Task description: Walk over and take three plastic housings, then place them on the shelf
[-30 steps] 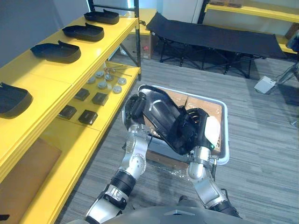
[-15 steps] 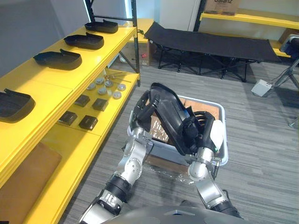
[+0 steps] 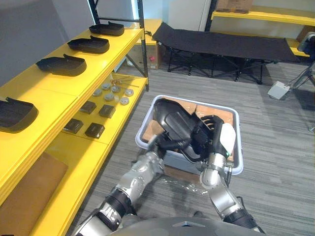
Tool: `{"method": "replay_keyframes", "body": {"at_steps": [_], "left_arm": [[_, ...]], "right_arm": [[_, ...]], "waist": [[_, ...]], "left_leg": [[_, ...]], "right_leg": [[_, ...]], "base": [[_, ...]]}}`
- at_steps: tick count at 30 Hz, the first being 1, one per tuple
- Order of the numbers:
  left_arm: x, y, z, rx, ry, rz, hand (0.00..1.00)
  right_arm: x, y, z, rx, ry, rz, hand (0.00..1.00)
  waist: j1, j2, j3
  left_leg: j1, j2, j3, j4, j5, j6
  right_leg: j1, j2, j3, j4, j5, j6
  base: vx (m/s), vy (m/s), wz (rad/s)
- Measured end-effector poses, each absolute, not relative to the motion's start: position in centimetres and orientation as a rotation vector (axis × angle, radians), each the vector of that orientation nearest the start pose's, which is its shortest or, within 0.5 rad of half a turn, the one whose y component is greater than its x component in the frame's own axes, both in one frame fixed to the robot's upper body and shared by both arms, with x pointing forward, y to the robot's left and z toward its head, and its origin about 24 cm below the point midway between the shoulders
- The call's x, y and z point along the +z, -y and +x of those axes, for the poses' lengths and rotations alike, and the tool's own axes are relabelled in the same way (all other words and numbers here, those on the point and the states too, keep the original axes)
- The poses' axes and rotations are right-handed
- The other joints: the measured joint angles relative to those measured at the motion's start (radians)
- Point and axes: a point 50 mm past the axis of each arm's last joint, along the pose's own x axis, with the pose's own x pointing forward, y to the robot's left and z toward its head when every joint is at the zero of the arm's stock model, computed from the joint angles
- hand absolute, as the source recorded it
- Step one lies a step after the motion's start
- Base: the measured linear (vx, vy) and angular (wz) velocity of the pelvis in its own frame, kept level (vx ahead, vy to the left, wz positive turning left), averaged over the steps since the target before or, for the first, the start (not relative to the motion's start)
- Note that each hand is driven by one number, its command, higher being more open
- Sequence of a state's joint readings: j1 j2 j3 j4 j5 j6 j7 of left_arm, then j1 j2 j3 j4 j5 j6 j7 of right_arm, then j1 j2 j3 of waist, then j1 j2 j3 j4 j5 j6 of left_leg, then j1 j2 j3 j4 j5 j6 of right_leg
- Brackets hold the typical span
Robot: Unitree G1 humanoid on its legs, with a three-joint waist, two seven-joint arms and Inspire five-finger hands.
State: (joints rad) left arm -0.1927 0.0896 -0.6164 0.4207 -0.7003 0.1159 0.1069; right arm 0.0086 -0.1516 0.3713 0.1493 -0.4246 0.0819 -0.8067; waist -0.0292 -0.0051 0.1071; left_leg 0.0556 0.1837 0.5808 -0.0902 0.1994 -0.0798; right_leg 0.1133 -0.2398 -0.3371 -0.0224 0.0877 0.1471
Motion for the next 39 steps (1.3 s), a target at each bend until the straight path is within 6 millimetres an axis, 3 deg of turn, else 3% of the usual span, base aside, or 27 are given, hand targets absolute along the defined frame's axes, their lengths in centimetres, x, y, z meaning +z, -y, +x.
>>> {"method": "replay_keyframes", "body": {"at_steps": [9, 26, 34, 39], "left_arm": [[-3.3, -3.0, 23.4, -0.371, -0.567, -0.378, 1.00], [-3.1, -2.9, 23.1, -0.242, -0.609, -0.756, 1.00], [-3.2, -2.4, 22.8, -0.258, -0.636, -0.829, 1.00], [-3.1, -2.3, 22.7, -0.276, -0.613, -0.779, 1.00]], "right_arm": [[1.3, 13.4, 23.2, -0.424, 0.080, -0.643, 0.00], [2.1, 12.7, 23.7, -0.438, 0.136, -0.609, 0.00], [2.1, 12.8, 23.7, -0.447, 0.144, -0.603, 0.00], [2.1, 12.9, 23.5, -0.471, 0.144, -0.602, 0.00]], "waist": [[-0.002, -0.003, 0.000], [-0.003, -0.036, 0.009], [-0.003, -0.055, 0.018], [-0.003, -0.057, 0.018]], "left_leg": [[0.001, 0.001, -0.002, 0.000, 0.000, 0.000], [-0.006, -0.001, -0.013, -0.001, 0.000, -0.001], [-0.006, -0.003, -0.014, -0.001, 0.000, -0.001], [-0.005, -0.003, -0.014, -0.001, 0.000, -0.001]], "right_leg": [[0.004, 0.000, -0.005, 0.001, -0.005, -0.008], [0.006, -0.002, -0.017, 0.001, -0.009, -0.012], [0.006, -0.003, -0.017, 0.002, -0.009, -0.012], [0.007, -0.003, -0.017, 0.003, -0.009, -0.012]], "base": [[-0.01, 0.018, 0.01], [-0.01, 0.007, 0.01], [0.00, 0.000, 0.00], [0.00, 0.000, 0.00]]}}
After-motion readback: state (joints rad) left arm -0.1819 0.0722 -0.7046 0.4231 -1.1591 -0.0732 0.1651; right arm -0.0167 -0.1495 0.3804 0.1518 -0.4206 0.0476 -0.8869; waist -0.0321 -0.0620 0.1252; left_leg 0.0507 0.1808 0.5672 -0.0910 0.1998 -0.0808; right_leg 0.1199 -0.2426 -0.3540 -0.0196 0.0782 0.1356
